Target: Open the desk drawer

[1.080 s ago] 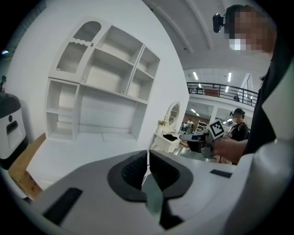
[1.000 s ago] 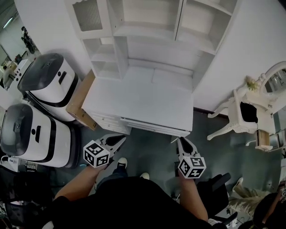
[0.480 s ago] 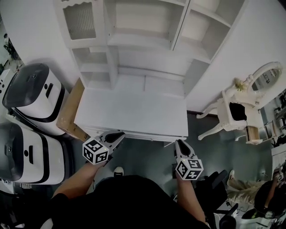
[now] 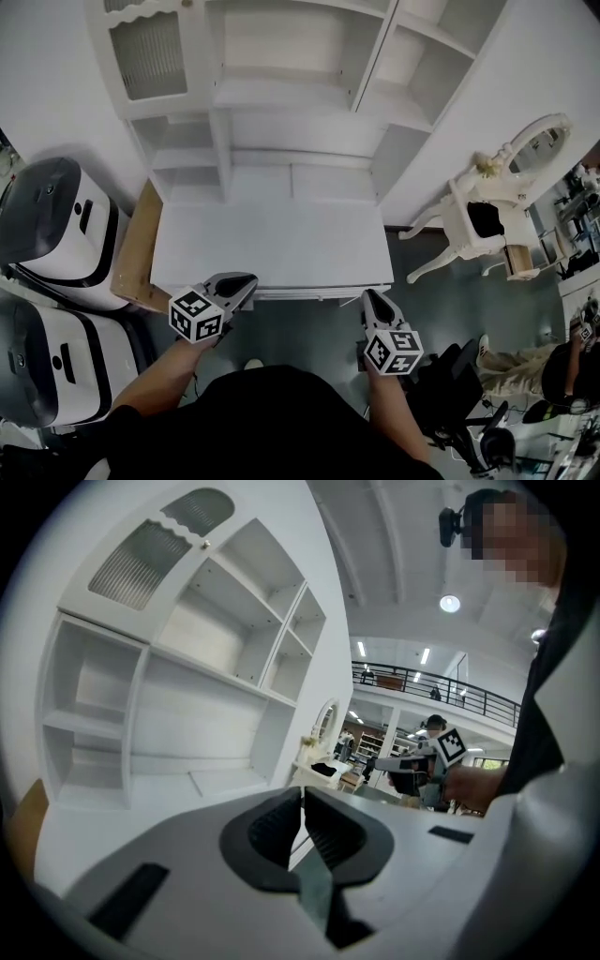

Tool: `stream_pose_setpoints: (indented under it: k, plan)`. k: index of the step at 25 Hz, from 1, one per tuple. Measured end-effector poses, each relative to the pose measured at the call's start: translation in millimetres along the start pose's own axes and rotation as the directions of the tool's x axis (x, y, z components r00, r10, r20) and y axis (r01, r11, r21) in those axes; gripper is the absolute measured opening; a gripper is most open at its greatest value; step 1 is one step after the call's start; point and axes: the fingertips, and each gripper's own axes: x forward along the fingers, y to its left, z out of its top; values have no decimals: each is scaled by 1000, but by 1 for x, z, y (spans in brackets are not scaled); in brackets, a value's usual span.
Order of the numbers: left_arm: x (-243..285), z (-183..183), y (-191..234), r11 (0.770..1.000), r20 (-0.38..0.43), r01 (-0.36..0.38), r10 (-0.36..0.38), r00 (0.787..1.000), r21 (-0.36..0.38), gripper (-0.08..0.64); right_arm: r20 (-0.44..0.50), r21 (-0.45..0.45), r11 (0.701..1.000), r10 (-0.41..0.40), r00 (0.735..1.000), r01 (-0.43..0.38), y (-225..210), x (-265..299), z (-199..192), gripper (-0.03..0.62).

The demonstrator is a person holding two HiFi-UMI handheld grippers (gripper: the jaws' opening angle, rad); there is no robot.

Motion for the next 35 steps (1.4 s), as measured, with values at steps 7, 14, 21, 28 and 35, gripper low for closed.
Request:
stream_pose_setpoints:
  k: [7,14,21,28,35]
  plan:
    - [-8,-8,23,999,-7,35,-35,999,-21,18,-21,9,998,-62,998,62,10,7,-5,29]
    - [-6,-9,27,999,7,42,-42,999,-25,17,-24,5,998,-69,997,70,5,5,-8,31]
    - [4,-5,19,1000,6,3,-3,1000,-3,17,-31,1,1000,-16,999,16,-14,21,-9,35]
    - [18,2,3,998,23,-66,66,998,-7,17,-45,-2,999,51,998,-51,-44,39,-9,43]
    - [42,12,-7,994,23,-109,109,994,-10,17,-83,3,994,107,991,-107,-72,62,-17,49]
